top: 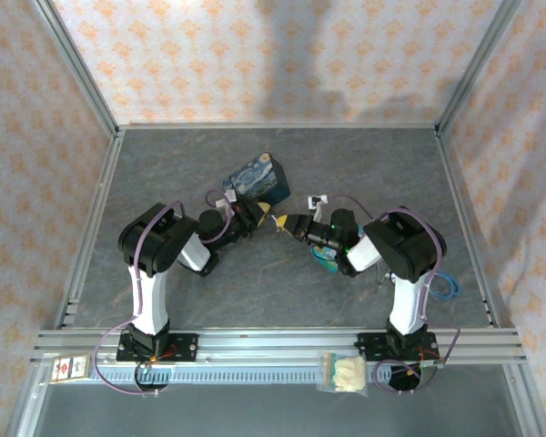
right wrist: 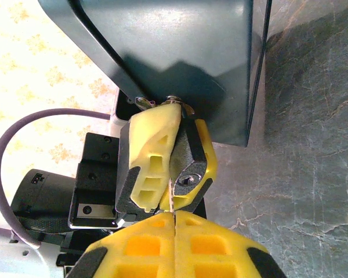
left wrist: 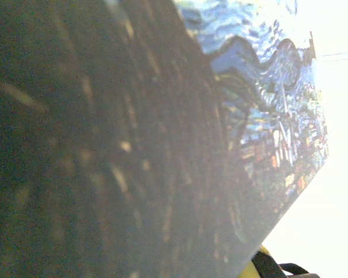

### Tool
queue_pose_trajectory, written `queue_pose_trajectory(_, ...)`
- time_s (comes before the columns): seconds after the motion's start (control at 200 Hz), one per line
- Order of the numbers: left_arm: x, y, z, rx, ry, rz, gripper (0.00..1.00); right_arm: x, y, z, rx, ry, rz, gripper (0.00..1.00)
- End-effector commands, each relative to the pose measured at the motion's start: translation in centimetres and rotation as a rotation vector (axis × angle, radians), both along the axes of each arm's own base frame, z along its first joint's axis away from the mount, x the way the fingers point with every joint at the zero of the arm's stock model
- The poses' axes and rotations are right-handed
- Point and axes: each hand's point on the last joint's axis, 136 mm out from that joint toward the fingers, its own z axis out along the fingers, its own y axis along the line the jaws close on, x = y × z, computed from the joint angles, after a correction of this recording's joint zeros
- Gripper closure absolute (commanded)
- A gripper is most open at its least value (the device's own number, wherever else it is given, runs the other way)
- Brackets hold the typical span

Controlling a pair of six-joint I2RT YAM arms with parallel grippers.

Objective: Unlock a padlock with a key

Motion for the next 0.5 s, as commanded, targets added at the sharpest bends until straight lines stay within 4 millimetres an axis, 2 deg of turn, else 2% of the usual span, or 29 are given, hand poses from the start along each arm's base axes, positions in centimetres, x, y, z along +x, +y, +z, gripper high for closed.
queue_pose_trajectory(0.0, 0.1, -0.23, 1.9, -0.049, -0.048, 0.009, 1.0, -0.13, 0.39, 0.76, 0.027, -0.044, 0.014, 1.0)
queue_pose_trajectory(0.12, 0.11, -0.49, 1.92, -0.05, -0.048, 0.007, 1.0, 0.13, 0.53, 0.7, 0.03, -0.041, 0.012, 1.0)
queue_pose_trajectory(0.37, 0.15, -0.71, 1.97, -0.055, -0.047, 0.008, 1.0, -0.65, -0.1, 0.14, 0.007, -0.031, 0.0, 1.0)
queue_pose_trajectory(0.495, -0.01, -1.02, 2.18, -0.057, -0.048, -0.001, 1.0, -0.25, 0.15, 0.59, 0.024, -0.043, -0.001, 1.0)
